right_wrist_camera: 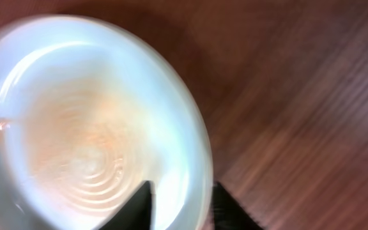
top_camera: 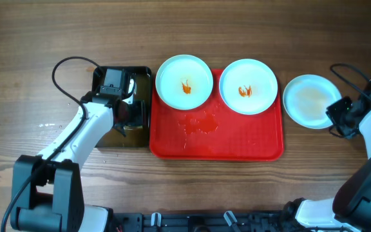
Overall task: Clean dirty plates on tray and stack at the side
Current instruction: 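Lift the cleaned plate with right gripper and set it right of the tray, then grasp the left-back plate with right gripper and pull it to tray center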
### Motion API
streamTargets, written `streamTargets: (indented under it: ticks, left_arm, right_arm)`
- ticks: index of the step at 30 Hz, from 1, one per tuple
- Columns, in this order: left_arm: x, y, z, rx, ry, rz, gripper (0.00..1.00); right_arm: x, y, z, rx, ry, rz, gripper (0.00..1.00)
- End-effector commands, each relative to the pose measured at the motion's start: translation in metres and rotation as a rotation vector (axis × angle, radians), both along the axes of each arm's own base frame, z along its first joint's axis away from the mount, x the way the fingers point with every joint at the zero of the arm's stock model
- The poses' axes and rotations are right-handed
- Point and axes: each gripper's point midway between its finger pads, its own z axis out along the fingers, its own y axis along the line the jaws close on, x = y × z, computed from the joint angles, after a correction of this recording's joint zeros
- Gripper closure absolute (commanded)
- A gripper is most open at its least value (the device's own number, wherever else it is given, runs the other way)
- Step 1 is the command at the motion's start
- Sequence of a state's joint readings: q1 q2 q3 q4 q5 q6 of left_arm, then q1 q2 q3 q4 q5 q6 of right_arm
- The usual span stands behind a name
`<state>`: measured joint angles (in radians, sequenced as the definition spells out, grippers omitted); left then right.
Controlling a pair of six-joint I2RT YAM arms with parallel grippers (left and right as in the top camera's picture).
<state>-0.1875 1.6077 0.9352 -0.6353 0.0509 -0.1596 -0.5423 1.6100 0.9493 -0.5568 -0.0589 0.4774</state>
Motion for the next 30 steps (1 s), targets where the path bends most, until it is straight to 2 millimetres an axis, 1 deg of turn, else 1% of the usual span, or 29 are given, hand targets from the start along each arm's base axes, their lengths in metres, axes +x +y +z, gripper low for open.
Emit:
streamTargets:
  ticks: [1,2,3,5,8,10,12,13,15,16,17,20,22,23,24,25,26,28,29,30]
  left_arm:
    - [0.006,0.0,0.007,-0.012,-0.023,0.012,0.37]
    - [0.006,0.0,0.007,-0.012,-0.023,0.012,0.37]
    - [0.006,0.0,0.007,-0.012,-0.023,0.012,0.37]
    - [0.006,0.0,0.007,-0.012,-0.023,0.012,0.36]
    - [0.006,0.0,0.007,-0.012,-0.023,0.012,0.36]
    - [0.006,0.0,0.007,-0.012,-0.023,0.012,0.36]
    - [0.006,0.0,0.007,-0.012,-0.023,0.012,0.35]
    - [0.006,0.0,0.007,-0.012,-0.023,0.012,0.35]
    - [0.006,0.0,0.007,-0.012,-0.023,0.012,0.33]
    - [0.006,0.0,0.007,-0.012,-0.023,0.012,0.33]
    - [0.006,0.0,0.007,-0.012,-0.023,0.012,0.33]
    - [0.006,0.0,0.007,-0.012,-0.023,0.012,0.32]
    - [0.006,0.0,0.007,-0.012,-0.023,0.012,0.32]
    - [0.006,0.0,0.007,-0.012,-0.023,0.012,0.32]
    - [0.006,0.0,0.007,-0.012,-0.023,0.012,0.32]
    - [0.006,0.0,0.007,-0.012,-0.023,0.012,0.32]
    - [0.006,0.0,0.007,-0.012,-0.023,0.012,0.32]
    - [0.006,0.0,0.007,-0.012,-0.023,0.012,0.32]
    - [0.006,0.0,0.007,-0.012,-0.023,0.012,0.32]
    - [0.006,0.0,0.007,-0.012,-0.023,0.012,0.33]
  right_arm:
    - [0.028,0.033,0.016,0.125,-0.149,0.197,0.58]
    - [0.034,0.046,0.024,0.159,-0.195,0.25,0.57]
    - [0.042,0.064,0.035,0.191,-0.248,0.338,0.57]
    - [0.051,0.098,0.048,0.199,-0.291,0.484,0.56]
    - [0.061,0.168,0.064,0.176,-0.33,0.737,0.54]
    - [0.065,0.221,0.066,0.148,-0.337,0.895,0.53]
    - [0.067,0.268,0.066,0.075,-0.34,1.004,0.5]
    - [0.068,0.28,0.065,0.048,-0.337,1.01,0.47]
    - [0.066,0.312,0.06,0.06,-0.337,1.023,0.47]
    - [0.065,0.325,0.054,0.08,-0.331,1.032,0.47]
    - [0.064,0.334,0.048,0.097,-0.322,1.032,0.48]
    - [0.065,0.365,0.013,0.161,-0.28,1.013,0.49]
    - [0.064,0.372,-0.003,0.186,-0.247,0.986,0.49]
    - [0.062,0.374,-0.015,0.196,-0.222,0.978,0.5]
    - [0.063,0.375,-0.022,0.207,-0.209,0.958,0.5]
    - [0.066,0.376,-0.031,0.223,-0.202,0.924,0.53]
    - [0.067,0.376,-0.035,0.231,-0.197,0.907,0.55]
    - [0.067,0.376,-0.043,0.25,-0.178,0.866,0.67]
    - [0.066,0.376,-0.045,0.251,-0.174,0.865,0.74]
    - [0.066,0.376,-0.045,0.251,-0.173,0.867,0.78]
